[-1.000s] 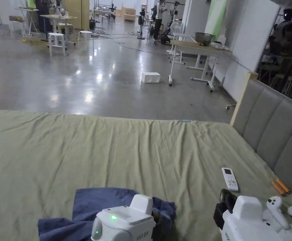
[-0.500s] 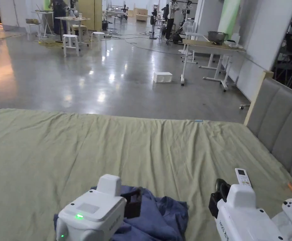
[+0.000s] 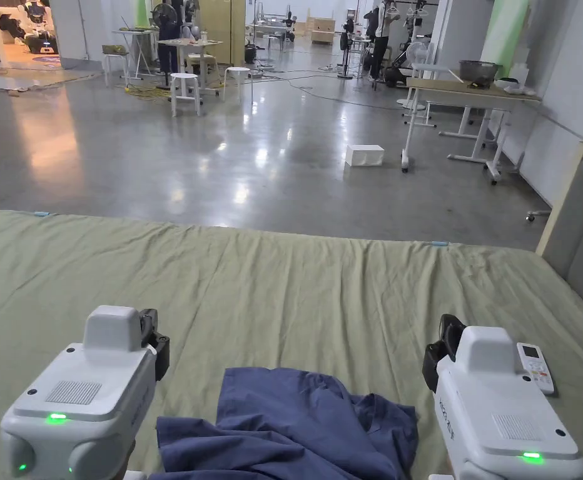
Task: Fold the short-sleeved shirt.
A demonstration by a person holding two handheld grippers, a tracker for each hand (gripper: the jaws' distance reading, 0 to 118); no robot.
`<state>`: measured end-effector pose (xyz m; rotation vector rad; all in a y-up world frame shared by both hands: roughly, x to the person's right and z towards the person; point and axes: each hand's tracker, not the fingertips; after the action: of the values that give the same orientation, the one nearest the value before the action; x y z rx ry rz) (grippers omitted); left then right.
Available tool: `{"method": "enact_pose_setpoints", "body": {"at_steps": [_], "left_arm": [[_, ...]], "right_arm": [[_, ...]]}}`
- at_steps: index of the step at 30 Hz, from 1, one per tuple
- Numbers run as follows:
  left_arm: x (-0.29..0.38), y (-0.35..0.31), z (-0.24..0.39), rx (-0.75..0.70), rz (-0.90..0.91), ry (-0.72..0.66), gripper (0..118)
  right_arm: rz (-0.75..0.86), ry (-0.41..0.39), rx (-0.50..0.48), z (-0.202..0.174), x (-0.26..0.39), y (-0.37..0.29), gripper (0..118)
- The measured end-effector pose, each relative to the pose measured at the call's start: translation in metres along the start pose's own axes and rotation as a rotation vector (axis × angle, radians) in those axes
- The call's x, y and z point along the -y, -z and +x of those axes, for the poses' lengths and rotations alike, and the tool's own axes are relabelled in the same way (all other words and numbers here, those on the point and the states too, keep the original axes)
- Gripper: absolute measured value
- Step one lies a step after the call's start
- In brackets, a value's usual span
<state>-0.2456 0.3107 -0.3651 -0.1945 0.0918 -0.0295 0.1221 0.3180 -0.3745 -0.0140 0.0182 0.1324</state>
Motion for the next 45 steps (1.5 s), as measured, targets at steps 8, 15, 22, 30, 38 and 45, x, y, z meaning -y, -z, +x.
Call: {"method": "enact_pose_setpoints", "body": {"at_steps": [8,15,22,30,38,45], "left_arm": [[0.019,0.022,-0.023,0.062,-0.195,-0.094,0],[0.086,0.081,-0.039,0.13,-0.563,-0.124,0],[0.155,0.105,-0.043,0.158,-0.764,-0.17,69],[0.177,0.138,-0.032,0.092,-0.723,-0.223,73],[0.191,0.175,-0.013,0.044,-0.74,-0.085,73],[0.185,0.177,0.009,0.13,-0.733,0.006,10]], "right_arm": [[-0.037,-0.003,0.004,-0.003,-0.005,0.003,0],[-0.172,-0.029,0.057,-0.003,0.016,0.005,0],[-0.129,-0.009,0.007,-0.006,0.036,0.026,0],[-0.2,-0.012,0.011,-0.004,0.057,0.026,0],[-0.248,-0.03,0.014,-0.006,0.072,0.035,0],[-0.284,-0.029,0.017,-0.003,0.083,0.042,0]]}}
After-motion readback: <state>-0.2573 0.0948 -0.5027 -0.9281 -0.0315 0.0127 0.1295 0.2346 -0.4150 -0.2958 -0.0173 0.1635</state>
